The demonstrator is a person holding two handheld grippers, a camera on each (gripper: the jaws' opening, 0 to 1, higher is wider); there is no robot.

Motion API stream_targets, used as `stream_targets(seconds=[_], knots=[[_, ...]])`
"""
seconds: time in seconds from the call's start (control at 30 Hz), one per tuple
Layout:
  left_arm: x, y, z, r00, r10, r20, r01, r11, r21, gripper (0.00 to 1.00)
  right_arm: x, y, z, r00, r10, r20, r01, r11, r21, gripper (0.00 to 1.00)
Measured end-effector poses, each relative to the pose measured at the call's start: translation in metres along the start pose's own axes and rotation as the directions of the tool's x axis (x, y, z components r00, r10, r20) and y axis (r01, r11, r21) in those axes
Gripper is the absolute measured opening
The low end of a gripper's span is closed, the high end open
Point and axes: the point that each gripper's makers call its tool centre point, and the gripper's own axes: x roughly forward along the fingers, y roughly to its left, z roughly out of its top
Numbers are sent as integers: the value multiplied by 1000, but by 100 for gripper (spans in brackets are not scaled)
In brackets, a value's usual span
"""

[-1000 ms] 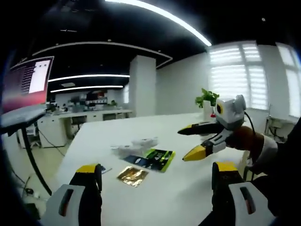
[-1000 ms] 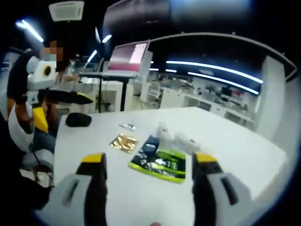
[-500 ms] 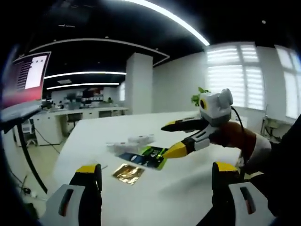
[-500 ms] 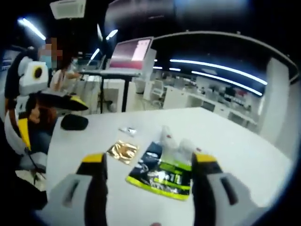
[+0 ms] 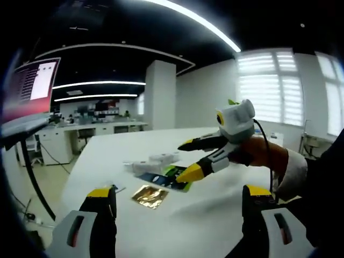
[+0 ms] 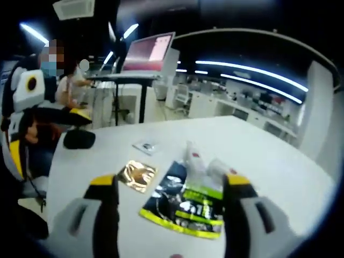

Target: Arrange the skincare products in the storage area until every visible bottle or jar stands upright without overlapping.

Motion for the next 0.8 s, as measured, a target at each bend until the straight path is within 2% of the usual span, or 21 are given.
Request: stream_targets(seconds=[0.1, 0.27, 0.33, 0.57, 0.73, 0.8], knots=[[1, 2, -2, 1000, 2, -6, -2, 1000, -1, 99, 5, 1, -3, 999, 20, -28, -19, 1000, 21, 89], [2, 4, -3, 1000, 4, -11, -4, 1000, -10, 99, 11, -6, -6, 998, -8, -64, 12, 998, 56, 100], [2, 5, -4, 1000, 4, -14, -4, 1000, -12, 99, 15, -8, -10, 996, -7, -92, 12, 998, 62, 100], [2, 5, -5, 1000, -1, -18, 0, 1000, -17, 99, 23, -11, -11, 992, -1, -126, 7, 999, 47, 100], [2, 6, -3, 1000, -2, -5, 2, 1000, -21, 99, 27, -10, -12, 992, 10, -122, -3, 998, 56, 90], [2, 6, -3, 1000, -7, 0, 7, 1000, -28, 99, 29, -10, -15, 992, 11, -129, -2, 998, 69, 89]])
